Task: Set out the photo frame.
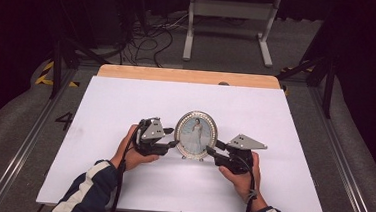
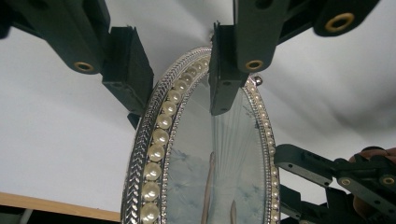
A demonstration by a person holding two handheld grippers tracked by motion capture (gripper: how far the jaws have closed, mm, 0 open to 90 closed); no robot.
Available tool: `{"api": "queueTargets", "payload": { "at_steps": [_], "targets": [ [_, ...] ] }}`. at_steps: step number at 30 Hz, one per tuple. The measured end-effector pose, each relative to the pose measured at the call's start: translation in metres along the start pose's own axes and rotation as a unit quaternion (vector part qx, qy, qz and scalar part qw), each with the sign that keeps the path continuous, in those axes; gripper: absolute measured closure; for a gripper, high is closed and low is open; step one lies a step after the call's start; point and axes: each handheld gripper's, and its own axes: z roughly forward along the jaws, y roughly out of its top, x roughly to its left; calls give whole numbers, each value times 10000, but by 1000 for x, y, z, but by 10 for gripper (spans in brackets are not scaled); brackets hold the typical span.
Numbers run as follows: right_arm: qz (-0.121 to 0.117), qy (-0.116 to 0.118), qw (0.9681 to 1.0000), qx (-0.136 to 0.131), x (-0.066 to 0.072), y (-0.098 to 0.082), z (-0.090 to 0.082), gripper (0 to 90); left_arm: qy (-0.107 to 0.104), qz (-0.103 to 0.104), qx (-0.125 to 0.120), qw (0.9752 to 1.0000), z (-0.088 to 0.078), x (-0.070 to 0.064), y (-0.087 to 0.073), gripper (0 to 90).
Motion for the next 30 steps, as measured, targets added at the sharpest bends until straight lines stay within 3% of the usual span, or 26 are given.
{"api": "queueTargets", "payload": {
  "at_steps": [12, 18, 24, 30],
  "targets": [
    [-139, -93, 9998, 56, 1, 1, -2, 619, 35, 6, 7, 10000, 1, -1, 0, 538],
    [-361, -239, 9991, 43, 2, 3, -6, 573, -58, 187, 65, 9998, -1, -9, 1, 498],
    [-537, -306, 9981, 67, 0, 5, -12, 523, -198, 165, 60, 9996, -5, -12, 1, 470],
    [-600, -275, 9978, 96, 3, 6, -12, 574, -178, 295, 146, 9993, -2, -18, 1, 476]
  ]
}}
